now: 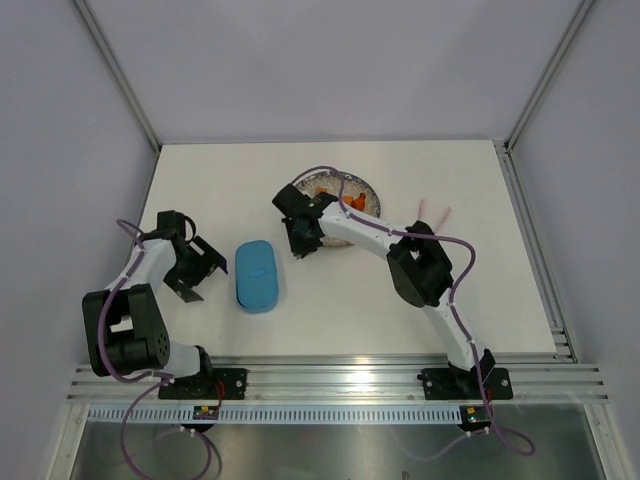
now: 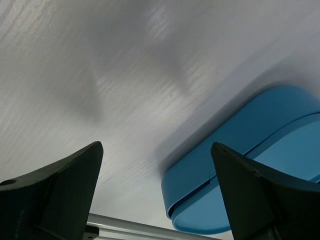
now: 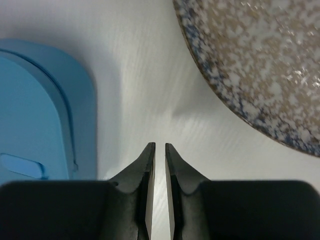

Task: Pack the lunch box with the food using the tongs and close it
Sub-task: Close the box lid on the packing box.

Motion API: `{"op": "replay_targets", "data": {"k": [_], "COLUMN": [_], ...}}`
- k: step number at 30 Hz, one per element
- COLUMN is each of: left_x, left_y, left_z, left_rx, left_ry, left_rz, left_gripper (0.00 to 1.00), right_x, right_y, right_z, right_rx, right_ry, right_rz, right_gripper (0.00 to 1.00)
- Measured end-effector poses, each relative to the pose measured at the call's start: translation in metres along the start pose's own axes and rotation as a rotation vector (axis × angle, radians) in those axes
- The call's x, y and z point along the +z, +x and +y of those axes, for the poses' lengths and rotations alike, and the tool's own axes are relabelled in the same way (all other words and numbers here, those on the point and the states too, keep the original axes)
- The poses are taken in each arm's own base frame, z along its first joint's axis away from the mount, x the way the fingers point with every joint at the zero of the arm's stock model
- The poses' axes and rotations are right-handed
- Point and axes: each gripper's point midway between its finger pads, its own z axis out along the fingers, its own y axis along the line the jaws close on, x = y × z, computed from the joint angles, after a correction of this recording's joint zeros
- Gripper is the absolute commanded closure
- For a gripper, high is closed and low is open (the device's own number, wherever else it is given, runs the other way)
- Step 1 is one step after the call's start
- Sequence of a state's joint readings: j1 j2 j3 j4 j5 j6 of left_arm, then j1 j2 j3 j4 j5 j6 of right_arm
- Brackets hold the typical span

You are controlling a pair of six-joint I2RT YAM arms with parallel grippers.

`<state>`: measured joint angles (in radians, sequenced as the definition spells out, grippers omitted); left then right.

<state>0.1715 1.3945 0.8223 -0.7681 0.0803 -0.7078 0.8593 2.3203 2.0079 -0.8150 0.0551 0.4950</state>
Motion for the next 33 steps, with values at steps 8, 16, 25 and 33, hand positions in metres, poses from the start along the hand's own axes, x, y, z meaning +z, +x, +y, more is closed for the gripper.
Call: {"op": "replay_targets", "data": {"k": [8, 16, 25, 33], "left_x": [0.017, 0.020, 0.020, 0.020], "left_y": [0.004, 0.006, 0.007, 0.007], "left_z": [-0.002, -0.005, -0.006, -0.007], "left_rx": [-0.002, -0.001, 0.010, 0.010], "left_ry": [0.007, 0.029, 0.027, 0.030], "left_rz": [0.038, 0.049, 0.047, 0.047], "left_gripper": [0.08, 0.09, 0.09, 0.10], "right_x": [-0.019, -0.029, -0.032, -0.027], "right_y": [0.037, 0.051, 0.049, 0.054], "right_z": [-0.001, 0.042, 0.062, 0.066], "right_rx": [-0.035, -0.107, -0.148, -0.175], "right_ry": [0.035, -0.026, -0.032, -0.018], "right_rz": [0.018, 0.006, -0.022, -0.004], "right_gripper": [0.80, 0.80, 0.80, 0.80]}}
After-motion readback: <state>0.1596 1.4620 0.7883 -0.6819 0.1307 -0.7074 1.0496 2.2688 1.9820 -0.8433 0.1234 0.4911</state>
